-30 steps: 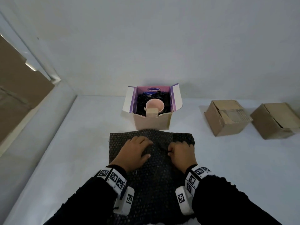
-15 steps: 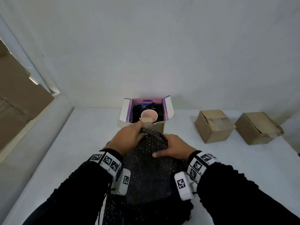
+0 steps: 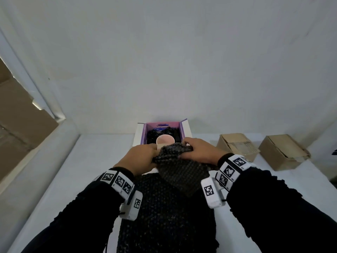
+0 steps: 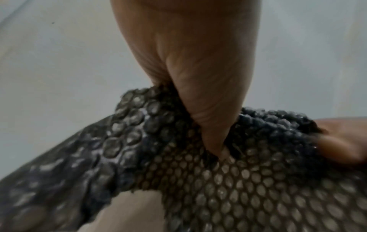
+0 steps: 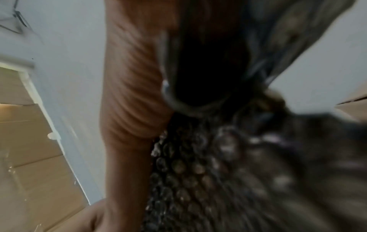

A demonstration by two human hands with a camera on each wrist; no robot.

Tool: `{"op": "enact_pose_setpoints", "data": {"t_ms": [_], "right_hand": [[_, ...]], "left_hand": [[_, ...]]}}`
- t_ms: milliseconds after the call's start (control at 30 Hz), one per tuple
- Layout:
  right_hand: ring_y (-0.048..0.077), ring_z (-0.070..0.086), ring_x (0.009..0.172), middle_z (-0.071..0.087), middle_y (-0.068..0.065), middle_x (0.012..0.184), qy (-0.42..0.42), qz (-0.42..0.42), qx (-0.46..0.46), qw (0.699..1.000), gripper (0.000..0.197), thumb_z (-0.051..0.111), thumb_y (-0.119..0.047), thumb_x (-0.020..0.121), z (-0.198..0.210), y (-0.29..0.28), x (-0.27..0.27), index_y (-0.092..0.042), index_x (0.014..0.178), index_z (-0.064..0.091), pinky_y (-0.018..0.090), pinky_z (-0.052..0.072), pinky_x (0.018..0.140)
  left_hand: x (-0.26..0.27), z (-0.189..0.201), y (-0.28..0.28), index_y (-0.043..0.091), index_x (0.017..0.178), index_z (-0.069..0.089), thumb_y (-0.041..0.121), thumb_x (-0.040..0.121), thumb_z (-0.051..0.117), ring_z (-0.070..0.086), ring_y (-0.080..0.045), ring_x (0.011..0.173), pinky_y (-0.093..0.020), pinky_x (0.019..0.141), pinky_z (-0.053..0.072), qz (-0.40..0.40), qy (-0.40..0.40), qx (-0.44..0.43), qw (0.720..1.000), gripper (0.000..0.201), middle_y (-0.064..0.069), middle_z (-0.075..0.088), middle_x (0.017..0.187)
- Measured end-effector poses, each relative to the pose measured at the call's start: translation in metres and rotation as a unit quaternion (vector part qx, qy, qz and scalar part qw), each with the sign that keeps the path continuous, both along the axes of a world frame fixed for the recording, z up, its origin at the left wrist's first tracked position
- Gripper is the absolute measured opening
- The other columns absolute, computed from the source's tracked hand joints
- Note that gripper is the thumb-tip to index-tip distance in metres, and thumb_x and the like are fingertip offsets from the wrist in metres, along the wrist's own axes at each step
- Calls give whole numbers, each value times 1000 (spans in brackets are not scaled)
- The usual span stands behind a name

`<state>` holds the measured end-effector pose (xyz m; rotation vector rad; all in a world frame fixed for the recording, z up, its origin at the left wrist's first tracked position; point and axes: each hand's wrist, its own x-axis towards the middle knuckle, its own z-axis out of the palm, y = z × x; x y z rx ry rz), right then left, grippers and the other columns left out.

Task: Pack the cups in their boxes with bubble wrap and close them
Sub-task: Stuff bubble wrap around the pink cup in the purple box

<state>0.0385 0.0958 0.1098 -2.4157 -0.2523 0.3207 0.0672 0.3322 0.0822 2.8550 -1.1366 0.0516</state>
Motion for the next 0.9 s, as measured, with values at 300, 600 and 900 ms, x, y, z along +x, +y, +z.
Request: {"op": "enact_pose_setpoints", "data": {"t_ms": [300, 600, 900], "right_hand": [[29, 60, 106, 65, 14, 114, 4, 32, -196, 980, 28, 60, -30, 93, 1, -3, 19, -11, 114, 61, 29, 40, 78], [23, 58, 64, 60, 7, 93, 56, -23, 86, 995, 36, 68, -38, 88, 30, -7, 62, -18, 107, 44, 30, 48, 50], [27, 48, 101, 50, 6, 110, -232, -60, 44, 970, 27, 48, -7, 87, 22, 15, 152, -23, 108, 45, 40, 43, 84]], "left_hand": [[16, 9, 5, 22, 111, 45, 59, 87, 56, 62, -17, 83, -33, 66, 44, 31, 79, -97, 992, 45, 5, 63, 89], [45, 11, 9, 29, 121, 35, 20, 97, 36, 58, -8, 71, -34, 61, 48, 61, 139, -326, 933, 25, 12, 54, 101], [89, -20, -13, 7, 123, 40, 2, 93, 50, 47, -6, 97, -26, 94, 45, 134, 97, -377, 911, 31, -2, 27, 118]]}}
